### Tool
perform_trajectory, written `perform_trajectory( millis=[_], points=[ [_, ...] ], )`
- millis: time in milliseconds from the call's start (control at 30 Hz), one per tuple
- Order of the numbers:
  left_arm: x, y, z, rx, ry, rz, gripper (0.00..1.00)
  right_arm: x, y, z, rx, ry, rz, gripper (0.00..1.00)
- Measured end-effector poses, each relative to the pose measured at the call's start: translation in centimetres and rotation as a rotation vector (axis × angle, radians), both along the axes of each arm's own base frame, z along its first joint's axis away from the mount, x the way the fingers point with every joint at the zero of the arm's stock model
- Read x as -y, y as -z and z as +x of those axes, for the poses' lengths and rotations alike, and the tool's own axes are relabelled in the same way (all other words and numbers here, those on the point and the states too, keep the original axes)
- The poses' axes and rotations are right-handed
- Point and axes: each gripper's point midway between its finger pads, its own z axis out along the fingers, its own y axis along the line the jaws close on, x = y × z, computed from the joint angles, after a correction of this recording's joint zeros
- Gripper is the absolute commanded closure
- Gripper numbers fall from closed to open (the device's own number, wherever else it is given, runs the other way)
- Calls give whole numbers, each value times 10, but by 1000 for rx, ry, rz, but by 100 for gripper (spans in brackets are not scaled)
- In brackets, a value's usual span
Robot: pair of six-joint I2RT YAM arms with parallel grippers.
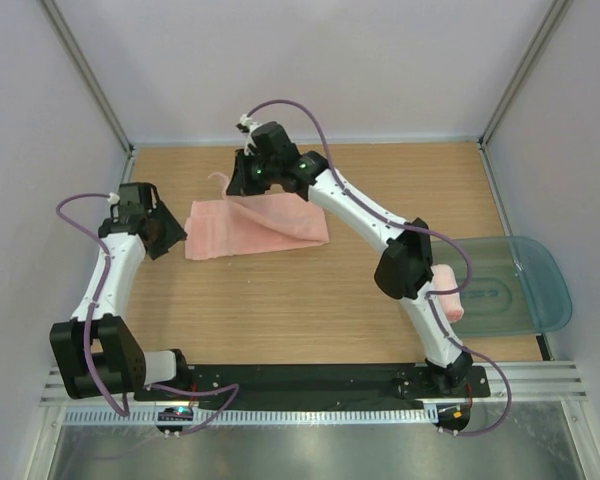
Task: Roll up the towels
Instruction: Fold the towel
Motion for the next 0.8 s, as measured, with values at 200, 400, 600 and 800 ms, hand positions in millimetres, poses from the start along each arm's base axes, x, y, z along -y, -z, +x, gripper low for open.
perform_trajectory(
  millis=[200, 400, 600, 800],
  points=[
    [-5, -2, 0, 8, -27, 6, 43, -55, 43, -22, -63, -52, 34, 53],
    [-10, -2, -1, 8, -49, 10, 43, -99, 90, -39, -139, -105, 100, 2],
    [-13, -2, -1, 5, -56, 19, 43, -102, 116, -51, -201, -113, 94, 0],
    [-2, 7, -1, -16, -16, -20, 43, -34, 82, -32, -205, -22, 99, 0]
  ],
)
